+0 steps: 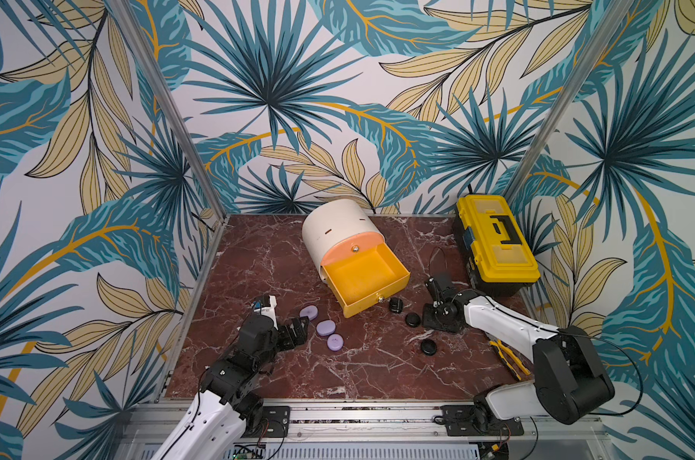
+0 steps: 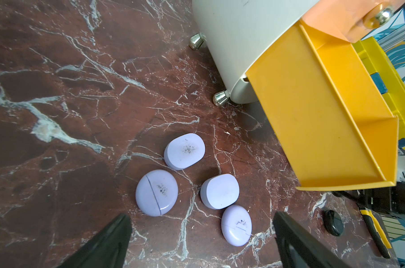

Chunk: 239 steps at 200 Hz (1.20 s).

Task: Put the bluetooth earphones in the drawer according to color
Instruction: Pick up the Bluetooth earphone from the center of the board, then place the bluetooth earphone in the drawer.

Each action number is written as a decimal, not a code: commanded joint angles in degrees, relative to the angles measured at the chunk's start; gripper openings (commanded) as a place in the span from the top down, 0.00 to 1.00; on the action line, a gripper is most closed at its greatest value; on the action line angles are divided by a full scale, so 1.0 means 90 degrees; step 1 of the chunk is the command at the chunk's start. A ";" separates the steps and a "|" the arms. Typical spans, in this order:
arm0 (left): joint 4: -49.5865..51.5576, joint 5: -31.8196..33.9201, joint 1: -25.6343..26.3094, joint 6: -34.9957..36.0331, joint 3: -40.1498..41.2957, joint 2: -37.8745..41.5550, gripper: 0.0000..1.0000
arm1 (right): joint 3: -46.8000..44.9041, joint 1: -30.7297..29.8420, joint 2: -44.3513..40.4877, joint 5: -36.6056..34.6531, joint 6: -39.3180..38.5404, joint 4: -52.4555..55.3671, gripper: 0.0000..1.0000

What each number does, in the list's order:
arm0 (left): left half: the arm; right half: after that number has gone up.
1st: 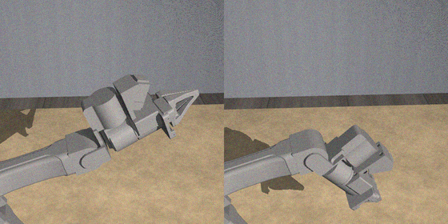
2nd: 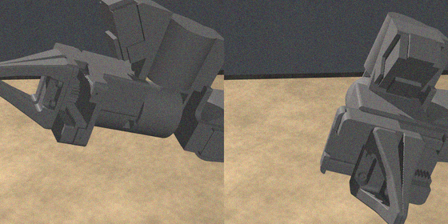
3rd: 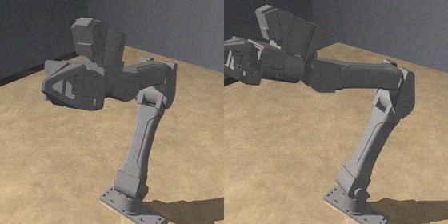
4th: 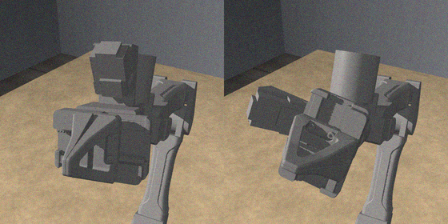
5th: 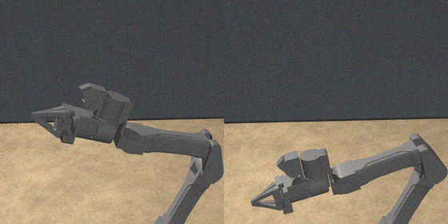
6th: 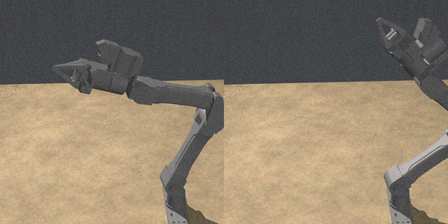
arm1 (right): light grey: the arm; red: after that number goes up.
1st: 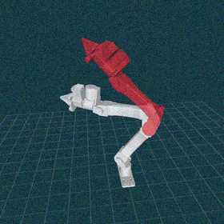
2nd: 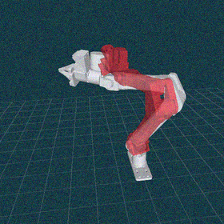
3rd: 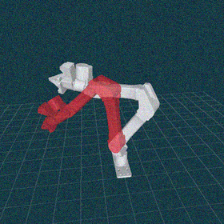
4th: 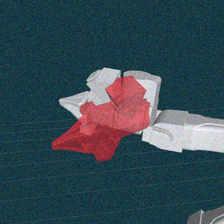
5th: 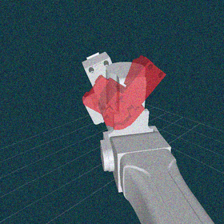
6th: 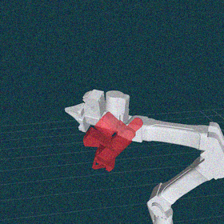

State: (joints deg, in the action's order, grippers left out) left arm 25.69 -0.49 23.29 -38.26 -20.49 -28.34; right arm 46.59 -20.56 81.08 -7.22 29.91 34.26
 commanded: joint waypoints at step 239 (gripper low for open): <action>-0.0311 -0.0736 -0.0010 -0.0203 0.0158 0.0307 0.00 | 0.5726 -0.1695 0.3089 0.0156 -0.1580 0.1106 0.46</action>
State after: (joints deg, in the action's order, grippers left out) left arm 23.35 -7.53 23.29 -40.38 -20.49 -26.28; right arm 96.38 -35.68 106.54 -3.01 17.10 43.24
